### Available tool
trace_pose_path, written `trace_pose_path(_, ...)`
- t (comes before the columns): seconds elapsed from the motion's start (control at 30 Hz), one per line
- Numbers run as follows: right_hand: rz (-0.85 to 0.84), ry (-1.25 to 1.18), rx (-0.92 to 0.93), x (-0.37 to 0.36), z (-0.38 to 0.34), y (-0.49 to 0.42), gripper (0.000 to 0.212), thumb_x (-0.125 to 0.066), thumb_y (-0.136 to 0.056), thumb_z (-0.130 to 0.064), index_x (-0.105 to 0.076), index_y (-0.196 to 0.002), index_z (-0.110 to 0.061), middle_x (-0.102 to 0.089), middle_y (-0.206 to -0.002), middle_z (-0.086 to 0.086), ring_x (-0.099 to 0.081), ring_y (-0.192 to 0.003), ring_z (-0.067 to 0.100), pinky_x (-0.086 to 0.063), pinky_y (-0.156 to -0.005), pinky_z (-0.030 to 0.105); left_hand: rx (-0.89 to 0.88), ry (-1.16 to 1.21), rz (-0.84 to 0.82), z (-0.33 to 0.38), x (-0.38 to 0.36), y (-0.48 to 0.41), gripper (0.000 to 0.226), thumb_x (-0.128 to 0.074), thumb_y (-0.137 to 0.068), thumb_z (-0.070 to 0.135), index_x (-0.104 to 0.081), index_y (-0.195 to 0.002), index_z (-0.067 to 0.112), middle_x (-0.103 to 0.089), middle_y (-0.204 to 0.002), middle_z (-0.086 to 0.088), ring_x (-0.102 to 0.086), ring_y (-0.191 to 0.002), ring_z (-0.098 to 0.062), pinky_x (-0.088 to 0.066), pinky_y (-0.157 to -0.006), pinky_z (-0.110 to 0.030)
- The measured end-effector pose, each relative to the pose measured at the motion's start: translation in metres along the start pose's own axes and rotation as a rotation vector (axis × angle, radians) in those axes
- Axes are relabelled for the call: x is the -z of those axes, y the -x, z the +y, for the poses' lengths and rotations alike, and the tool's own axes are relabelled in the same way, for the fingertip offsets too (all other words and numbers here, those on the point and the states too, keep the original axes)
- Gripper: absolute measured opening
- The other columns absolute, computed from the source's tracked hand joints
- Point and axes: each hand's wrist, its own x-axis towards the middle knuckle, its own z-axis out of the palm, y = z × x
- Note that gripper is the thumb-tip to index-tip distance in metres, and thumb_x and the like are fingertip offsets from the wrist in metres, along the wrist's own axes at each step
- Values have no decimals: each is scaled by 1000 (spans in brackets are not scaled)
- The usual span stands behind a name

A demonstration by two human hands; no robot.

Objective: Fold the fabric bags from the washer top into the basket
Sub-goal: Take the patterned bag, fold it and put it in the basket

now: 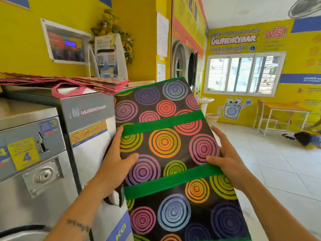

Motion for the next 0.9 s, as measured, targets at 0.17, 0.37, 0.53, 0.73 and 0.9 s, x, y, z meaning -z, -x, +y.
trace_pose_path(0.17,-178,3,-45,55,-6,8,93,-58,-73,27,-49,-139,-38,-62,-130,14,-67,-108,37,-60,-78,42,70,20,-255,1,-22,-6,93,-81,-66,28,-31,-139,57,-46,-148,9,-49,-131,-11,-38,-111,-47)
trace_pose_path(0.37,-86,141,-16,91,4,10,79,-63,-71,25,-58,-134,-23,-62,-132,8,-67,-109,25,-59,-85,37,106,-182,-339,9,-64,-5,121,-92,-54,38,-17,-149,48,-39,-152,8,-43,-135,-9,-34,-114,-40)
trace_pose_path(0.53,-125,348,-34,110,8,18,86,-72,-71,16,-47,-143,-24,-56,-131,0,-64,-110,18,-59,-88,36,93,-557,-369,8,-93,0,131,-90,-63,31,7,-151,45,-12,-159,2,-19,-146,-21,-27,-112,-38)
trace_pose_path(0.73,-124,591,-28,118,20,21,92,-78,-70,4,-37,-149,-22,-52,-134,-1,-60,-115,14,-56,-90,28,15,-680,-240,0,-107,-6,112,-87,-68,33,-14,-154,34,-37,-136,-1,-36,-133,-23,-34,-102,-35)
trace_pose_path(0.9,45,726,42,112,28,18,66,-74,-71,2,-57,-132,-18,-62,-121,5,-60,-107,20,-47,-87,20,-112,-766,-190,-10,-113,-5,80,-75,-82,36,-35,-150,23,-38,-105,2,-42,-98,-15,-35,-86,-28)
